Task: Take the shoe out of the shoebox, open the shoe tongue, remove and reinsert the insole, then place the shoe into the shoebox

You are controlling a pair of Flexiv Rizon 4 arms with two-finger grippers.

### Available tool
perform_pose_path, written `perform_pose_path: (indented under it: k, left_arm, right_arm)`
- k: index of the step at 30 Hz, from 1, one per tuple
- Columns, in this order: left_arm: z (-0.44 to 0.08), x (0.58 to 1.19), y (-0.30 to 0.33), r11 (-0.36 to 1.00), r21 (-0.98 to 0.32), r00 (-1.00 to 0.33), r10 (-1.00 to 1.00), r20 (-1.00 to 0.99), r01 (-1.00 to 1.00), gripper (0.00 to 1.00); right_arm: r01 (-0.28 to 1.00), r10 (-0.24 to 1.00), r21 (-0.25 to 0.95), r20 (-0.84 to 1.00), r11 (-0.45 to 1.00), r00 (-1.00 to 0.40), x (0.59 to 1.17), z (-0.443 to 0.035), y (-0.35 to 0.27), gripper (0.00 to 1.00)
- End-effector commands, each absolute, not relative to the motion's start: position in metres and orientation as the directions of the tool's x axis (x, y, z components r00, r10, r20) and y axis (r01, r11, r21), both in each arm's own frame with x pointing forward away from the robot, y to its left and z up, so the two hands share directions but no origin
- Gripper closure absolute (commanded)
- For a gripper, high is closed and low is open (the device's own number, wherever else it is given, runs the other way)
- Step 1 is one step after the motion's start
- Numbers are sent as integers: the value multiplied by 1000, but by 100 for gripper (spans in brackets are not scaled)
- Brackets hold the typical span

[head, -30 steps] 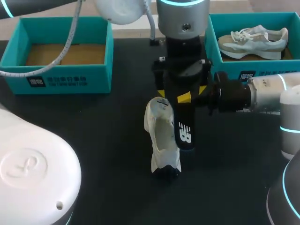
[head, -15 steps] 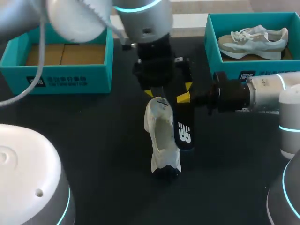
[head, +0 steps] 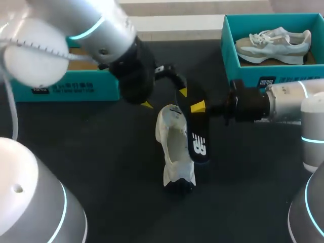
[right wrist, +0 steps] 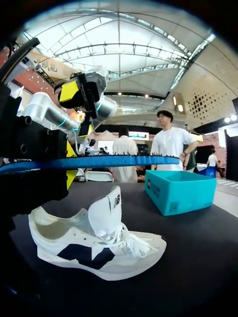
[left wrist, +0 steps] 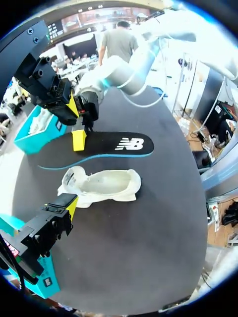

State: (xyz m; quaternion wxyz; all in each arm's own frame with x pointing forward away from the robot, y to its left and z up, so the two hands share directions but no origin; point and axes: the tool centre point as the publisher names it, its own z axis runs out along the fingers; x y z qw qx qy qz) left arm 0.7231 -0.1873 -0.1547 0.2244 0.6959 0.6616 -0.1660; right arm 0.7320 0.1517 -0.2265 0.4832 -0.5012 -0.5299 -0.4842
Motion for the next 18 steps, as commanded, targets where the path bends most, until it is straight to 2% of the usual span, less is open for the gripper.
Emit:
perform_pose_path:
  k: [1, 3, 4, 11, 18]
  left_arm:
    - [-162, 719, -173, -20, 101, 96, 524, -846, 995, 0]
    - [-162, 719, -173, -20, 101, 96, 524, -846, 995, 0]
    - [-169, 717, -174, -2, 47, 43, 465, -884, 999, 0]
    - [-187, 723, -178, 108, 78, 52, 221, -974, 991, 0]
    - [-178, 735, -186, 182, 100, 83, 100, -991, 978, 0]
  right_arm:
    - [999, 65, 25, 998, 31, -27, 733, -228, 152, 100]
    - [999, 67, 22, 997, 29, -24, 734, -229, 151, 100]
    - [999, 67, 22, 997, 28, -24, 734, -228, 151, 100]
    - [1000, 67, 15, 998, 17, -16, 734, -228, 150, 100]
    - [1000, 52, 1, 999, 11, -2, 731, -223, 153, 100]
